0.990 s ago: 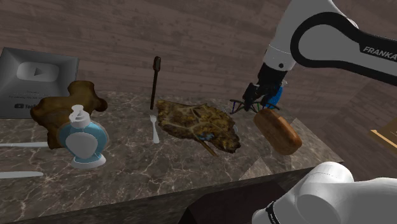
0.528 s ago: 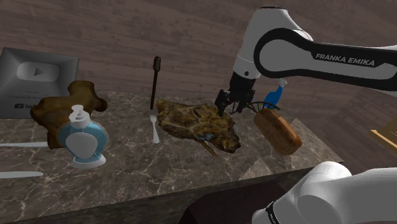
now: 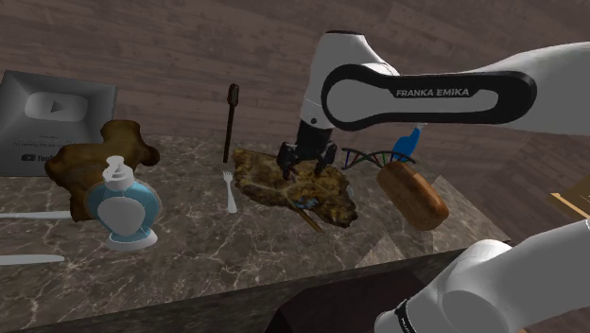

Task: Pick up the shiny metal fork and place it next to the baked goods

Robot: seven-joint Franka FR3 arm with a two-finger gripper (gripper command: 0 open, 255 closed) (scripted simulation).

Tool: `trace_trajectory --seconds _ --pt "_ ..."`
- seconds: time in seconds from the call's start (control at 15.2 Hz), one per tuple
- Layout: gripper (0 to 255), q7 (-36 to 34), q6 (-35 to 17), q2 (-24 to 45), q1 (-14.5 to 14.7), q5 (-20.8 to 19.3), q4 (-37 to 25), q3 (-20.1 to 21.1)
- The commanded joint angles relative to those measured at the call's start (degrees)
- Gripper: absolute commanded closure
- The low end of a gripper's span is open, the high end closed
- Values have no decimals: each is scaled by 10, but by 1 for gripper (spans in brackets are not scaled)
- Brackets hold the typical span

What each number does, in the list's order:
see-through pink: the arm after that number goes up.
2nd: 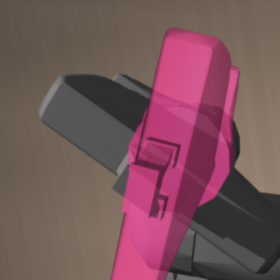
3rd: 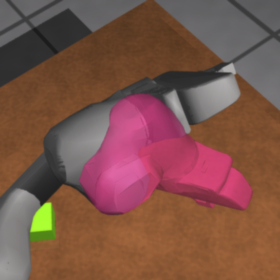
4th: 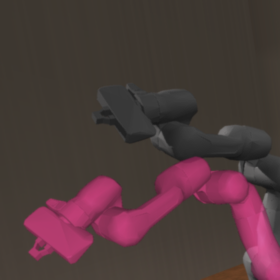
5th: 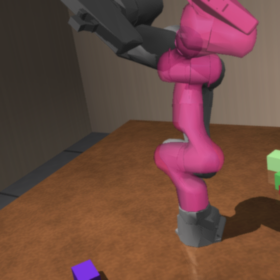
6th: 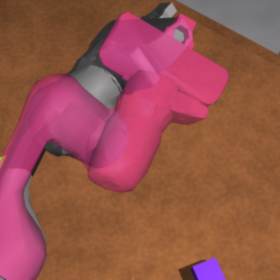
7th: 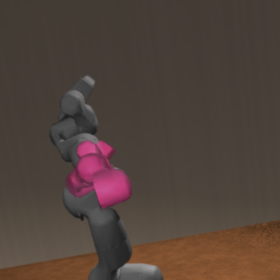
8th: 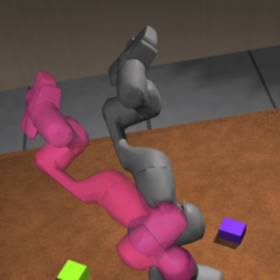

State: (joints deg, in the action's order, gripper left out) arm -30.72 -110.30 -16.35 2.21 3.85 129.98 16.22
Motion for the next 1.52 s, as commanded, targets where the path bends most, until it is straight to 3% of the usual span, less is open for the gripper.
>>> trace_trajectory --seconds 0.0,0.46,0.86,1.45 --pt "0 -29 -21 40 2 -1 -18 14" --pt "0 -125 -75 194 14 -30 -112 44" --pt "0 -200 -95 331 42 -68 -224 47" --pt "0 -209 -146 361 48 -79 -200 42"
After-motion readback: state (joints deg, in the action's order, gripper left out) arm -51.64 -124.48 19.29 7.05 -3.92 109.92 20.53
